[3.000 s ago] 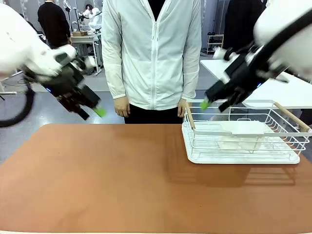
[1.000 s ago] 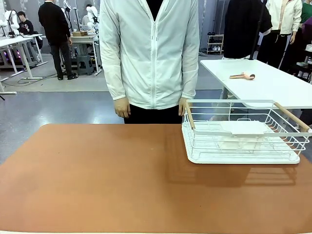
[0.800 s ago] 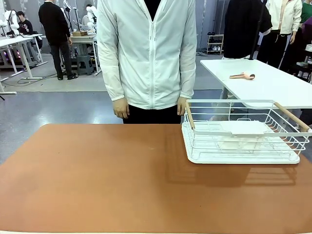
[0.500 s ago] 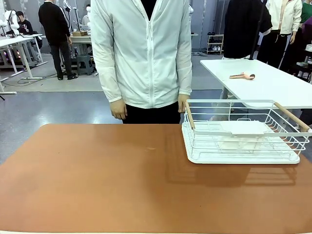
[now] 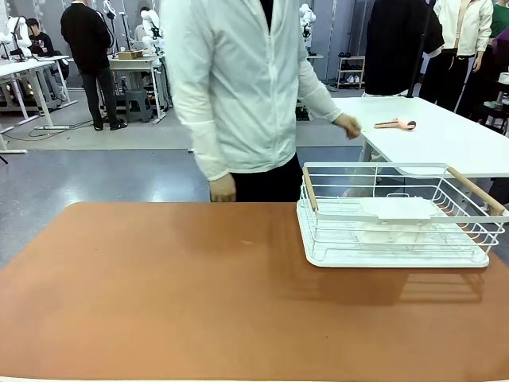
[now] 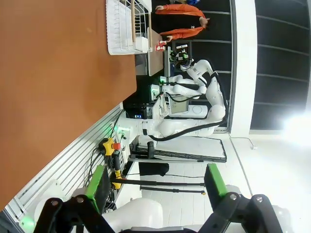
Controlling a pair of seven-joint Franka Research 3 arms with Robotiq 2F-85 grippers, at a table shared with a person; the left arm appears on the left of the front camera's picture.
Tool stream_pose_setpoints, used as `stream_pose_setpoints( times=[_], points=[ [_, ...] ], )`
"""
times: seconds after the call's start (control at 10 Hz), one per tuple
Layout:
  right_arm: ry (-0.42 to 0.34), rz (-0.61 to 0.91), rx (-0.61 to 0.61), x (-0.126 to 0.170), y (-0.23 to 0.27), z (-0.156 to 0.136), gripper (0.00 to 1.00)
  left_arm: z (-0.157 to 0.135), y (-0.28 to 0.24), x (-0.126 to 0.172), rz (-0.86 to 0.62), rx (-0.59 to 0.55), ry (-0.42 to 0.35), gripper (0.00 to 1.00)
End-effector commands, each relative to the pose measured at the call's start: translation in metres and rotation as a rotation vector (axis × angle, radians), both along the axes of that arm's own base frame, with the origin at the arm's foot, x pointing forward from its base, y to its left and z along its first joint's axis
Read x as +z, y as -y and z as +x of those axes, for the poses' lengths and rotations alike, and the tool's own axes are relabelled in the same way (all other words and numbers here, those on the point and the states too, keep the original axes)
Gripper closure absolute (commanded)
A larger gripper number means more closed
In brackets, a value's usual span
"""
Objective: Clean the table.
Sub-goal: Pick up the Lint Roller when the human hands it over.
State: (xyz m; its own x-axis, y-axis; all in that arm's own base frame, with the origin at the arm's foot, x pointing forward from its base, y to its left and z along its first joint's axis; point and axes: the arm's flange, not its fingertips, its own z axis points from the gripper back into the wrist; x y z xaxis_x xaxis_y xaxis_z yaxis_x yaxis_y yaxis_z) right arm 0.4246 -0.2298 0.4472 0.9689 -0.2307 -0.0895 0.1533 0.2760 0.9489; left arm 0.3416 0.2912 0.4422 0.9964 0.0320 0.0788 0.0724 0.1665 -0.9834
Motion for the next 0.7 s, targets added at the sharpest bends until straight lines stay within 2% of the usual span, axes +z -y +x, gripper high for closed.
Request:
stream_pose_setpoints(
  times=[0.0,0.6],
  points=[
    [0.005,-0.001,0.0,0.0028,-0.0009,-0.0015,0.0,-0.0065,-0.0014,0.0039,0.005,-0.001,-0.007,0.0],
    [0.005,-0.001,0.0,0.0028,-0.0009,-0.0015,0.0,-0.0065,-0.0014,0.0039,0.005,-0.001,-0.007,0.0]
  ],
)
